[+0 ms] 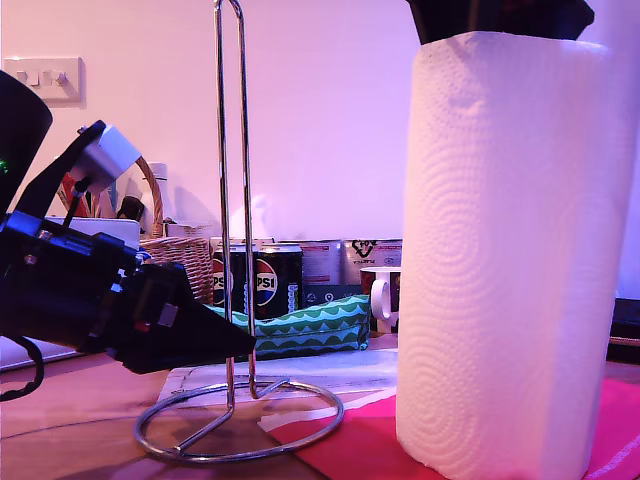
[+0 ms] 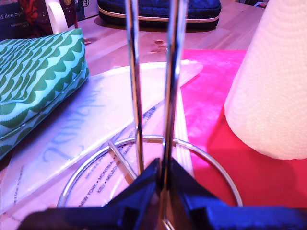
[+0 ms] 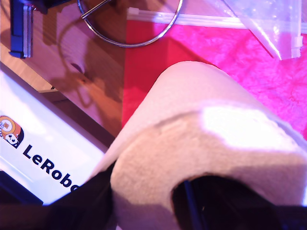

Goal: Insert the paper towel roll into the metallic stand.

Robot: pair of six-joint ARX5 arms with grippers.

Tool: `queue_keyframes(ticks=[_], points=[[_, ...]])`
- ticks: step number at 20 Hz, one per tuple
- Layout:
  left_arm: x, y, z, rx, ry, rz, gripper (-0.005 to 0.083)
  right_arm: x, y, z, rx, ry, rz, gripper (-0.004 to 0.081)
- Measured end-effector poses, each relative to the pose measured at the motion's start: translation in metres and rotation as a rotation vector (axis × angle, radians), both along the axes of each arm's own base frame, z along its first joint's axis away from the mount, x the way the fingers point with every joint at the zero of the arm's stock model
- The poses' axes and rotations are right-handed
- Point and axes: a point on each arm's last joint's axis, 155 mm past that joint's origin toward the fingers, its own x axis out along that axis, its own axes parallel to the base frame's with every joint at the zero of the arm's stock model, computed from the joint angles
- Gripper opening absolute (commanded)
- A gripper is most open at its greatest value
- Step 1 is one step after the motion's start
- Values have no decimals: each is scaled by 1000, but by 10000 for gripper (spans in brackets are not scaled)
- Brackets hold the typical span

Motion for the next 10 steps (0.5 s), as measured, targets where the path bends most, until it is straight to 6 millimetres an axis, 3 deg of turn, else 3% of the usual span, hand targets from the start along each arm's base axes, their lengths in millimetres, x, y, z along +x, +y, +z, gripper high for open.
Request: queue_keyframes(ticks=[2,7,10], points=[[0,0,0,0,0,0,-24,3,3,6,14,-16,9,388],[0,0,0,1,1,0,-24,17,23,46,127,-97,24,407],[0,0,-1,2,2,0,-24,8,30,48,167,-54,40,407]])
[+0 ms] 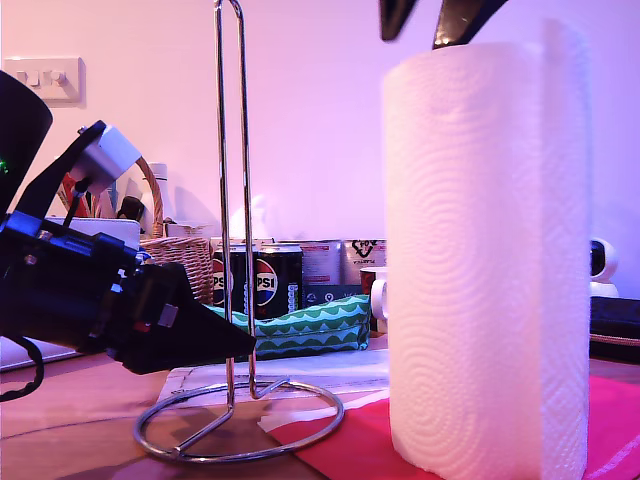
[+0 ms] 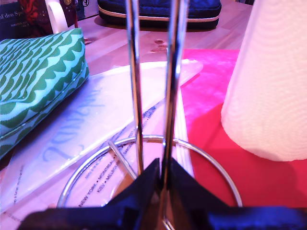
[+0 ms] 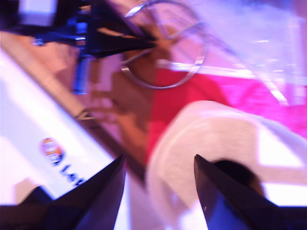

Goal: Insert the paper towel roll into the metallic stand.

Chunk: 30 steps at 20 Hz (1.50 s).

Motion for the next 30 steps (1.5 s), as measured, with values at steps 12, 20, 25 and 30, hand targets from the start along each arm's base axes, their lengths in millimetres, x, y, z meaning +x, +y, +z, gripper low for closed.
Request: queue_keyframes(ticks=[12,20,25,30], points=[[0,0,0,0,0,0,-24,2,-2,-1,-27,-25,-7,498],[0,0,0,1,2,0,-24,2,-3,-3,-53,-44,-7,565],[0,0,0,1,2,0,-24,2,-12,-15,-105,-41,-15,568],[0,0,0,1,2,0,-24,-3,-8,-15,-85,-21,-2,565]])
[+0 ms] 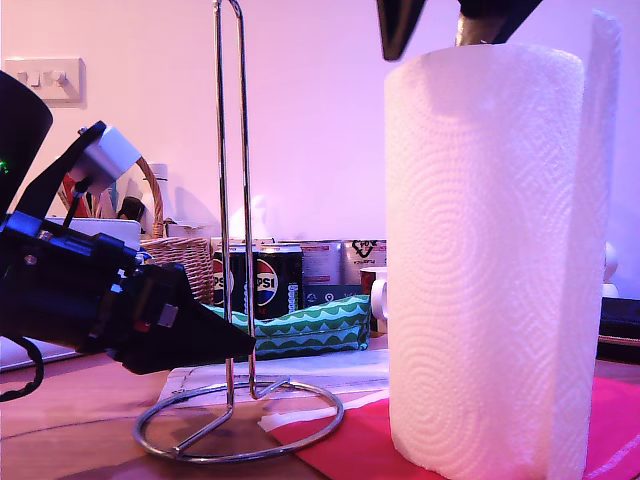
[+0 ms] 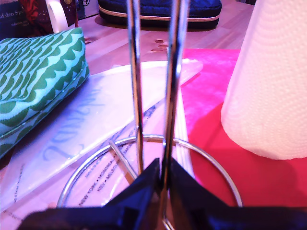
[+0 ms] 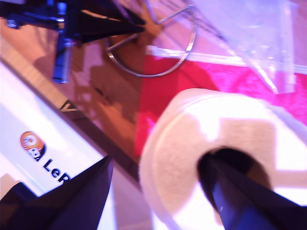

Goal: Insert the paper towel roll into the metallic stand.

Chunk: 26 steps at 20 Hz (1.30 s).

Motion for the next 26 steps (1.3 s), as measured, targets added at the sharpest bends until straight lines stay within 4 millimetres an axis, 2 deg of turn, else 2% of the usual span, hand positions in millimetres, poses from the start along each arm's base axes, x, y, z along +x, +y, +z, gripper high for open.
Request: queue_keyframes(ticks=[2,4,5,8,9,11,17,19,22,26], points=[[0,0,0,0,0,0,-24,-2,0,-3,-7,3,5,564],[0,0,0,0,0,0,-24,-4,-10,-18,-64,14,0,558],[0,0,0,0,0,0,-24,-4,-17,-27,-103,17,-4,528],[0,0,0,0,0,0,-24,-3,-24,-31,-137,4,5,336],[0,0,0,0,0,0,-24,-2,-25,-31,-143,-3,8,241],[0,0,0,0,0,0,-24,0,-25,-31,-147,-9,17,-10],[2,2,0,17,-21,6,-24,0,-25,-30,-153,-21,60,-12],[2,2,0,17,-21,7,-24,4,-22,-21,-133,-40,59,-12],[2,2,0,19,-18,6,-24,11,-14,10,-55,-115,52,-12],[-4,7,3,55,-8,1,-24,8,-17,56,54,-222,42,-12]])
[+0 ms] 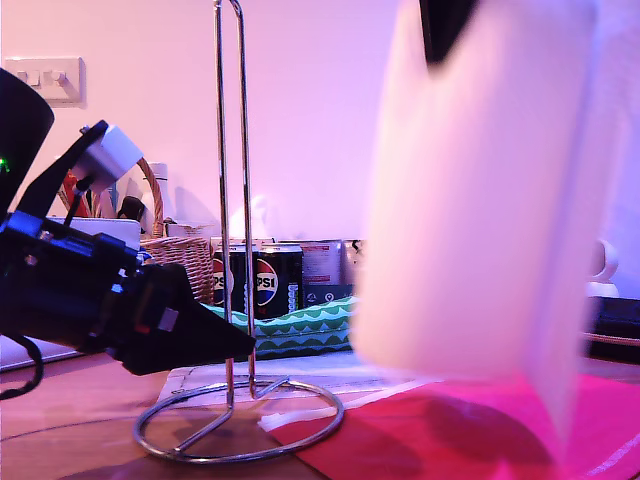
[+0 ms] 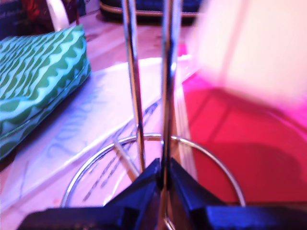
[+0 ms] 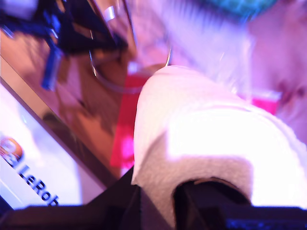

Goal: Insert the paper towel roll into the metallic stand.

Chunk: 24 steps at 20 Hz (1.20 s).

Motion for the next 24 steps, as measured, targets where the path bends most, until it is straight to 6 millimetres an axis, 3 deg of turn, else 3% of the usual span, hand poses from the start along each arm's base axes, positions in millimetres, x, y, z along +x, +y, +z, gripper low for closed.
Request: queue_keyframes(ticks=[7,14,17,24], points=[[5,20,28,113,-146,38,-24,-9,-24,48,126,-112,-54,-12],[14,46,15,305,-213,107,-24,-33,-58,91,262,-227,-98,-12],[18,52,15,387,-278,117,-24,-41,-62,99,301,-235,-93,-12],[25,54,22,486,-348,161,-24,-55,-45,97,360,-154,-24,-12]])
